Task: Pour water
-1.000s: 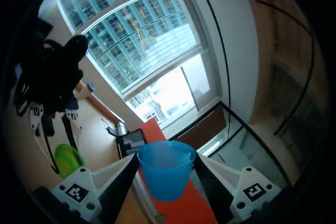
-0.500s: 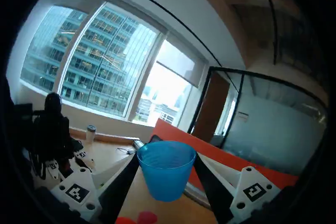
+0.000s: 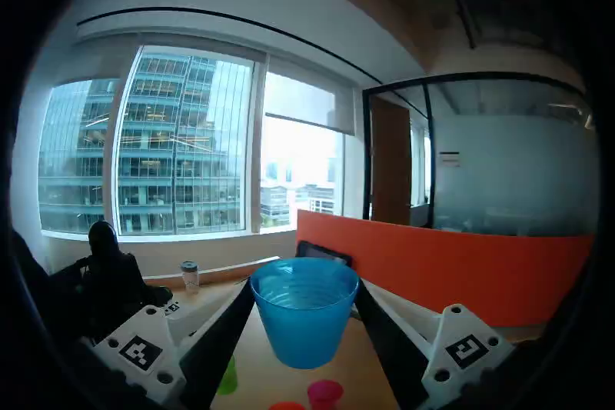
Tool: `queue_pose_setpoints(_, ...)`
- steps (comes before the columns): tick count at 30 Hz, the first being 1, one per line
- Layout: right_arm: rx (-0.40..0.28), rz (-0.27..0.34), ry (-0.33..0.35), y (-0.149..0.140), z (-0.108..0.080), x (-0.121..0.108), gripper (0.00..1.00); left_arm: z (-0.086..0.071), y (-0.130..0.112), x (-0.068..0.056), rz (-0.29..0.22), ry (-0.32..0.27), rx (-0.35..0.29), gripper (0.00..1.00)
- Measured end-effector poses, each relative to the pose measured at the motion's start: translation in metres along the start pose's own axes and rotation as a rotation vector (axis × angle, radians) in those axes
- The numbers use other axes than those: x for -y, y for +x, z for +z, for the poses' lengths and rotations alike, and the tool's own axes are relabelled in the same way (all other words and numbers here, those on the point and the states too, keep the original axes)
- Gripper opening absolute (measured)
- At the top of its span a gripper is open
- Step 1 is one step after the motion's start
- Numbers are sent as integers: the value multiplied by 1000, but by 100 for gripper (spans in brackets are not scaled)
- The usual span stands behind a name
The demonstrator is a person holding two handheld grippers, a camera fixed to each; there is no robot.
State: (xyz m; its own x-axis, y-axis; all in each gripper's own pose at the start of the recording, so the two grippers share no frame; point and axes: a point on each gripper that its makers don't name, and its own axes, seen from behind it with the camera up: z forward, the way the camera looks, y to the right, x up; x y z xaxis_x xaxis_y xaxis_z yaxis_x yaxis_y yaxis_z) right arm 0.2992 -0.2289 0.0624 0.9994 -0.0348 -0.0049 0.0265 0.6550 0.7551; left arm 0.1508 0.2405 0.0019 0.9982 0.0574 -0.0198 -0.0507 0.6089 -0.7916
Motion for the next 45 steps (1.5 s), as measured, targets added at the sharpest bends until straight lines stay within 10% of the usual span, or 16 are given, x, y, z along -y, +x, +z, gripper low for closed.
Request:
queue_pose_setpoints(21, 79, -22, -141, -69, -50, -57, 93, -12, -30, 34, 15, 78, 70, 87)
queue_pose_setpoints(45, 249, 17, -199, -169, -88, -93, 94, -5, -92, 34, 9, 51, 241, 87)
